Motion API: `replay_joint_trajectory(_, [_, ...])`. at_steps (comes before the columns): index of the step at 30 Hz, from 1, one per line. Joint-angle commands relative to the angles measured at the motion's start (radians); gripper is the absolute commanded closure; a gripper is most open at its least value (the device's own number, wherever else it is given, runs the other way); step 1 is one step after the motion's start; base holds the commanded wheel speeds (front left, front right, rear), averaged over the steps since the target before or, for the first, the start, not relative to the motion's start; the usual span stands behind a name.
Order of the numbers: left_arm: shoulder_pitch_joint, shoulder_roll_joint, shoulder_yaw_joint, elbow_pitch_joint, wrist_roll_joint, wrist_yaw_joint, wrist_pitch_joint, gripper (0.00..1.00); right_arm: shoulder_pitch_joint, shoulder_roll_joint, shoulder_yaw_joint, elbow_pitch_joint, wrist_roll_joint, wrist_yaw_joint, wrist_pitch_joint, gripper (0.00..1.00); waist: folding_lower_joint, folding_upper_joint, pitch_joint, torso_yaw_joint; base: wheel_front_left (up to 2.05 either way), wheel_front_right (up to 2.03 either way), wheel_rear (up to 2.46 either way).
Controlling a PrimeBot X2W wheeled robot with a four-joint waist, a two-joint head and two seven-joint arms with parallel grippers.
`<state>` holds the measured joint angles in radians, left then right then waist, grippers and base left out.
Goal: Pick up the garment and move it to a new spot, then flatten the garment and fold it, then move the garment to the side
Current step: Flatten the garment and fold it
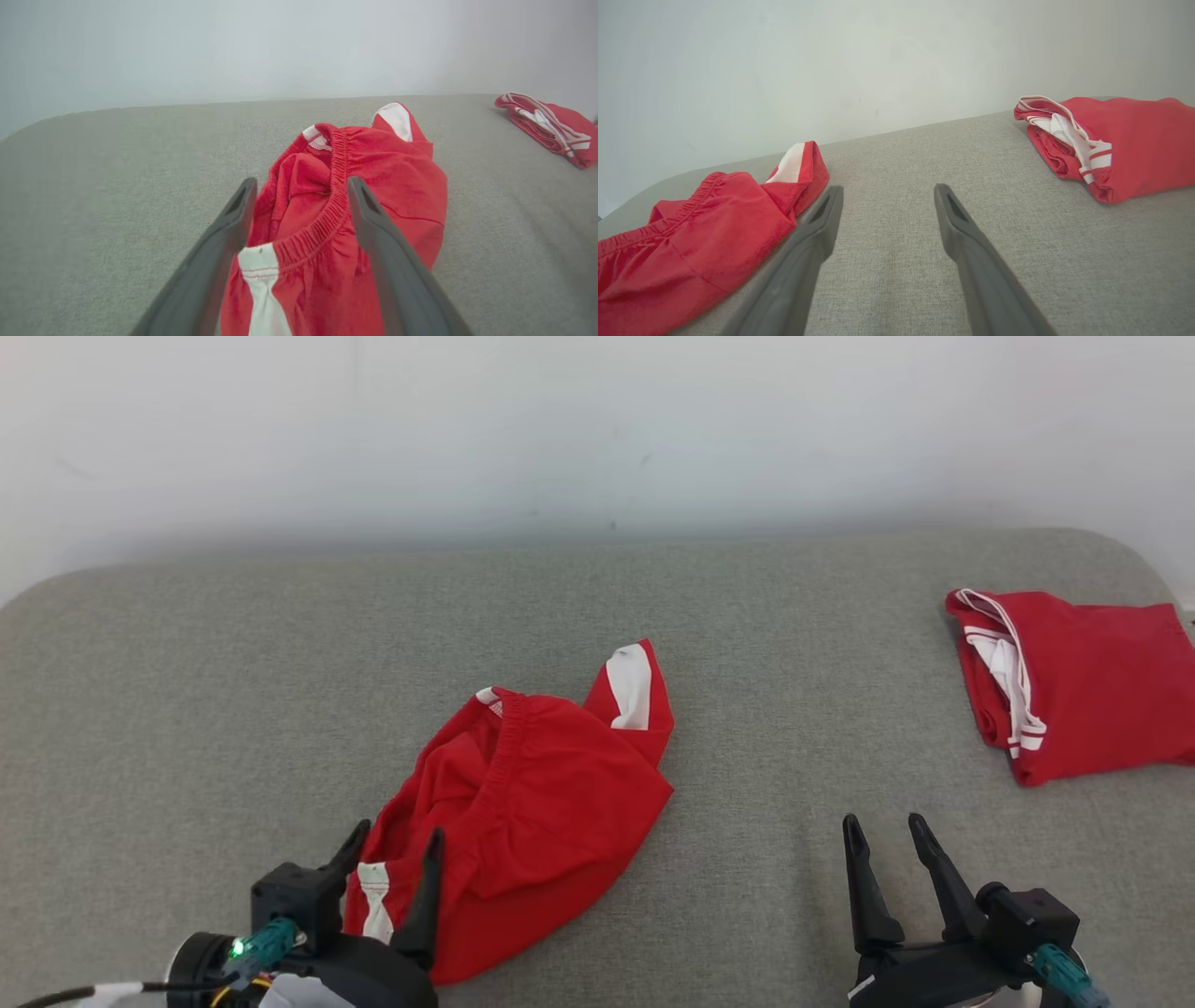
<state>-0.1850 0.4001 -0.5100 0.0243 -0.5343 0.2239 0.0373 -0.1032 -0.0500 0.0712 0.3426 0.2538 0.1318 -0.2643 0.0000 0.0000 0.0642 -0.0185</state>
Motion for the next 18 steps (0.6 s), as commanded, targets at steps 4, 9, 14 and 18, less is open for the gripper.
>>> replay_joint_trajectory(4, [-0.028,0.006,-0.025,0.027,0.01,-0.023,0.03,0.0,-0.013,-0.001,0.001,0.004,0.001,-0.002,-0.001,0.0,0.0,0.0,0.01,-0.032,0.0,0.0,0.0])
replay_joint_trajectory(9, [-0.053,0.012,-0.05,0.131,0.007,-0.054,0.067,0.0,-0.017,-0.001,-0.001,0.008,-0.005,-0.002,-0.001,0.0,0.0,0.0,0.019,-0.062,0.0,0.0,0.0])
replay_joint_trajectory(14, [-0.07,0.027,-0.06,0.231,0.017,-0.065,0.07,0.0,-0.012,-0.001,0.0,0.012,-0.005,-0.002,-0.001,0.0,0.0,0.0,0.021,-0.078,0.0,0.0,0.0])
replay_joint_trajectory(18, [-0.074,0.008,-0.056,0.283,-0.019,-0.09,0.071,0.69,-0.003,0.0,-0.003,0.015,-0.005,-0.002,-0.001,0.0,0.0,0.0,0.013,-0.077,0.0,0.0,0.0])
